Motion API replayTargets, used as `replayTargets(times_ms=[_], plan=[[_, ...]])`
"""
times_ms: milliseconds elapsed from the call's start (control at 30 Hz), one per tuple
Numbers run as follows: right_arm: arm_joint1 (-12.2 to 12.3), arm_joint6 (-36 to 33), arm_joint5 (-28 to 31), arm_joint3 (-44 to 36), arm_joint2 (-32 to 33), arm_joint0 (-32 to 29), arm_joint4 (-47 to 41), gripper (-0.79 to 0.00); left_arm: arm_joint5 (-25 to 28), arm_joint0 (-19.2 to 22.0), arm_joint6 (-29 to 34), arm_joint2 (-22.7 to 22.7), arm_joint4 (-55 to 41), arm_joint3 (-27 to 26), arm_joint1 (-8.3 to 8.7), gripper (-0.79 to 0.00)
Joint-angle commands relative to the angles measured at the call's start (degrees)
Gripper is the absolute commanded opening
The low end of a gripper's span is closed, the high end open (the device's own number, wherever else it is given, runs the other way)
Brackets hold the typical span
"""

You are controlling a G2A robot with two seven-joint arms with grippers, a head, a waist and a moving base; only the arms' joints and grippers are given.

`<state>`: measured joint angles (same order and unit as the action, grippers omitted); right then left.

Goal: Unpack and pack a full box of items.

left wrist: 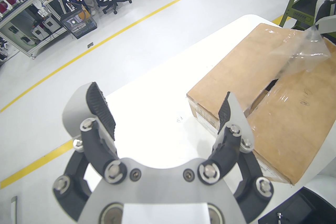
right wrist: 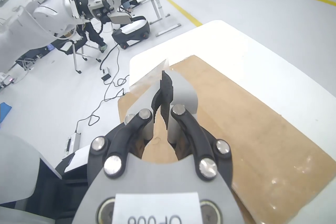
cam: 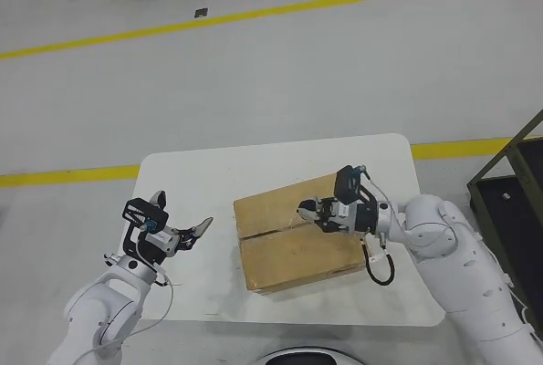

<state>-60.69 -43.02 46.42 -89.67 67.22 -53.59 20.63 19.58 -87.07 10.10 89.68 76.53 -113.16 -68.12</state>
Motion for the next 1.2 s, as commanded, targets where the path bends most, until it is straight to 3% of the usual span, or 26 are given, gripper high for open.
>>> replayTargets(times_ms=[0,133,433,667,700,733,867,1033,1100,1167], plan=[[0.2,-0.9,-0.2,-0.5,0.3,-0.1,-5.7,-0.785,0.0,0.0,0.0,0.0,0.0,0.0,0.0,0.0],[0.3,-1.9,-0.3,-0.8,0.0,1.2,-12.7,-0.785,0.0,0.0,0.0,0.0,0.0,0.0,0.0,0.0],[0.0,-2.8,0.5,1.4,-2.2,4.9,-18.8,-0.785,0.0,0.0,0.0,0.0,0.0,0.0,0.0,0.0],[0.1,-6.0,-0.1,3.1,-3.7,7.5,-11.0,-0.785,-2.3,-0.6,0.0,0.2,0.2,-0.1,-0.01,0.0],[0.2,-6.0,-0.2,3.7,-3.5,7.2,-9.8,-0.693,-2.5,-0.6,0.0,0.3,0.5,-0.1,0.01,0.0],[0.4,-6.6,-0.2,3.9,-3.2,7.1,-8.2,-0.508,-2.5,-0.5,0.0,0.3,0.6,-0.1,0.02,0.0],[1.4,-8.4,-0.8,4.1,-1.1,6.5,4.5,-0.08,-2.7,-0.4,-0.1,0.3,0.7,0.0,0.03,0.0],[2.3,-6.8,-0.5,2.2,0.8,5.0,17.6,-0.111,-2.7,-0.4,-0.1,0.3,0.7,0.0,0.03,0.0],[2.5,-4.8,-0.4,1.5,1.1,4.1,21.6,-0.083,-2.7,-0.4,-0.1,0.3,0.7,0.0,0.03,0.0],[2.6,-3.0,-0.4,1.0,1.1,3.6,23.8,-0.12,-2.7,-0.4,-0.1,0.3,0.7,0.0,0.03,0.0]])
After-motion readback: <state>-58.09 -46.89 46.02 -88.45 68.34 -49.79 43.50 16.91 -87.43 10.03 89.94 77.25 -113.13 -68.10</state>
